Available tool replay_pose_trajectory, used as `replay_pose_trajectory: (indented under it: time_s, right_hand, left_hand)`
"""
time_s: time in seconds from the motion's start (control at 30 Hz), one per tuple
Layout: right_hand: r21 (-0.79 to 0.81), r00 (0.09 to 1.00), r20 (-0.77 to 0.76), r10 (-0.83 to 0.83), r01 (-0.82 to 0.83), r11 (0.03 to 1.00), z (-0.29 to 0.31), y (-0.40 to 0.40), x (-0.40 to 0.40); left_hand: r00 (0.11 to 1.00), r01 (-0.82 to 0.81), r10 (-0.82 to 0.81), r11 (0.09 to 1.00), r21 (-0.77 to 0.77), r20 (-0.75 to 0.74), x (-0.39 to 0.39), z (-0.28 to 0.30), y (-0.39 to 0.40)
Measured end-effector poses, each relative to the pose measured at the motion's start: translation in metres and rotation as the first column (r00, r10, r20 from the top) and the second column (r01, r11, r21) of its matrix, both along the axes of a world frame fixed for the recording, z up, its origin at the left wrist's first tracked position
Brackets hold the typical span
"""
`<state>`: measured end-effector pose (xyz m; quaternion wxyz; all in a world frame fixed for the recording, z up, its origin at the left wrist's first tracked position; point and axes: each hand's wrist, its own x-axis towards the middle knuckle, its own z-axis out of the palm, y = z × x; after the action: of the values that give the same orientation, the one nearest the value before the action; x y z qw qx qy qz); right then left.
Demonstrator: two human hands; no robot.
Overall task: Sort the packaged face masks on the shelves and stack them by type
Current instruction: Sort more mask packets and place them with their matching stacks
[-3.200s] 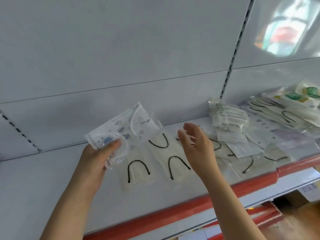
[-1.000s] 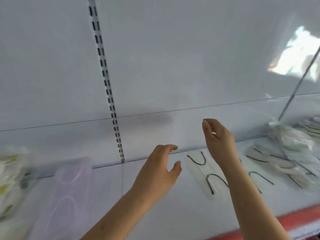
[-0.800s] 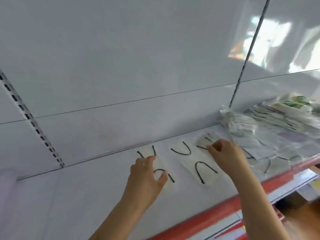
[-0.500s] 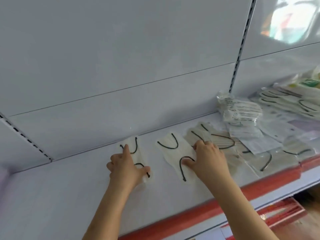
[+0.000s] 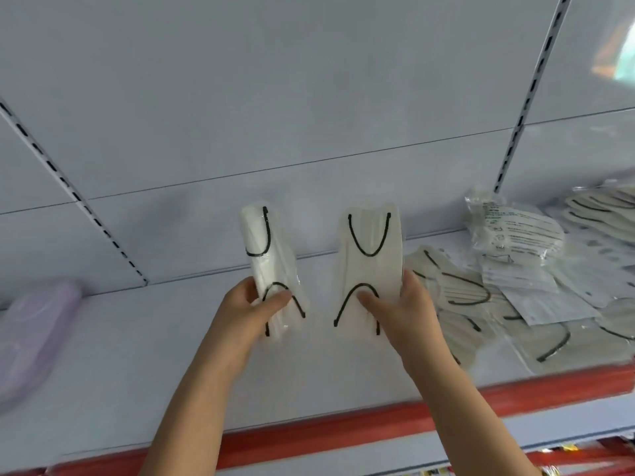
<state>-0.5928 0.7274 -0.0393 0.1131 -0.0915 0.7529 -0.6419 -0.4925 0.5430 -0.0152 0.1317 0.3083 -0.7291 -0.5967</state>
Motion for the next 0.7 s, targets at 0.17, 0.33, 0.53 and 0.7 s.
replay_pose_trajectory:
  time_s: [0.17, 0.33, 0.53, 0.7]
  right_hand:
    - [-0.309, 0.937, 0.231, 0.262, -0.185, 0.933, 0.008, -0.013, 0.015]
    - [-0.102, 0.923, -0.052, 0.38, -0.384, 0.918, 0.014, -0.005, 0.021]
    - [0.028, 0.923, -0.046, 0.381, -0.38, 0.924, 0.019, 0.024, 0.007]
    - [0.32, 0.92, -0.373, 0.121, 0.005, 0.947, 0.01, 0.063, -0.033]
  left_hand:
    - [0.986, 0.158, -0.155, 0.987, 0.042, -0.056, 0.004, 0.007, 0.031]
    - [0.985, 0.148, -0.112, 0.938, -0.313, 0.129, -0.003, 0.006, 0.039]
    - [0.961, 0.273, -0.251, 0.921, 0.278, -0.115, -0.012, 0.003, 0.043]
    - [0.99, 0.087, -0.044, 0.939, 0.332, -0.135, -0.029, -0.008, 0.056]
